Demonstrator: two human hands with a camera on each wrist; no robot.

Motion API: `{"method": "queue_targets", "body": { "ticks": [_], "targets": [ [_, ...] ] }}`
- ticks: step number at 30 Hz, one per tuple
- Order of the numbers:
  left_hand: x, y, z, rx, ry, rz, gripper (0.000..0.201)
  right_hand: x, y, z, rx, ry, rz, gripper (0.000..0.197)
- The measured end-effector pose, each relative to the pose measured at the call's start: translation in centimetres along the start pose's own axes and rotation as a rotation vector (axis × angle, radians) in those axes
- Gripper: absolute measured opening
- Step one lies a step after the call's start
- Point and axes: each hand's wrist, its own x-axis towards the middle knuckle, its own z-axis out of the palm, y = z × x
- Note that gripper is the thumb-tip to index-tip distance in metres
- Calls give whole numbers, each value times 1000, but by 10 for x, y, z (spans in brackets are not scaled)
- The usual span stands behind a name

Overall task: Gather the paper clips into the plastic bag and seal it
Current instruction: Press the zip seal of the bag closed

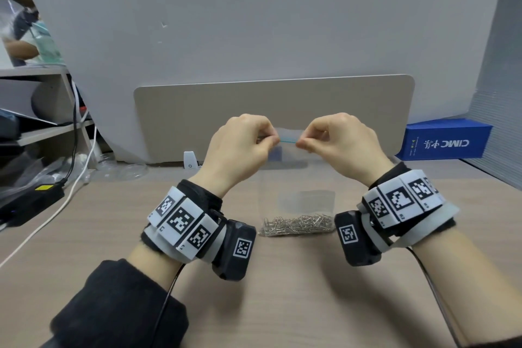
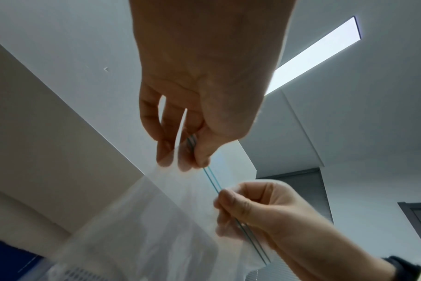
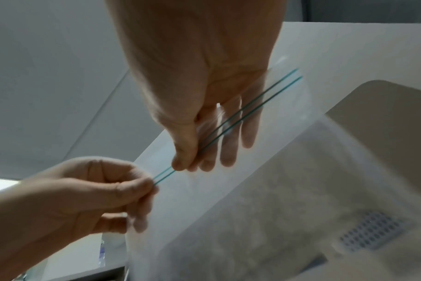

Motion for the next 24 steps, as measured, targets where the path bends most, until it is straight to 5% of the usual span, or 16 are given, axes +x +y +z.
{"method": "queue_targets", "body": {
  "ticks": [8, 14, 18, 21, 24],
  "targets": [
    [4, -14, -4, -51, 141, -162, 14, 2, 43, -3, 124, 60, 172, 16],
    [6, -21, -7, -211, 180, -212, 23, 5, 48, -3, 453, 191, 296, 28],
    [8, -26, 0, -398, 117, -251, 16, 0, 48, -9, 739, 218, 342, 15],
    [7, -32, 11, -408, 86, -274, 16, -4, 56, -5, 905, 141, 437, 15],
    [4, -38, 27, -399, 31, -366, 14, -12, 71, 5, 866, -145, 530, 33]
  ]
}}
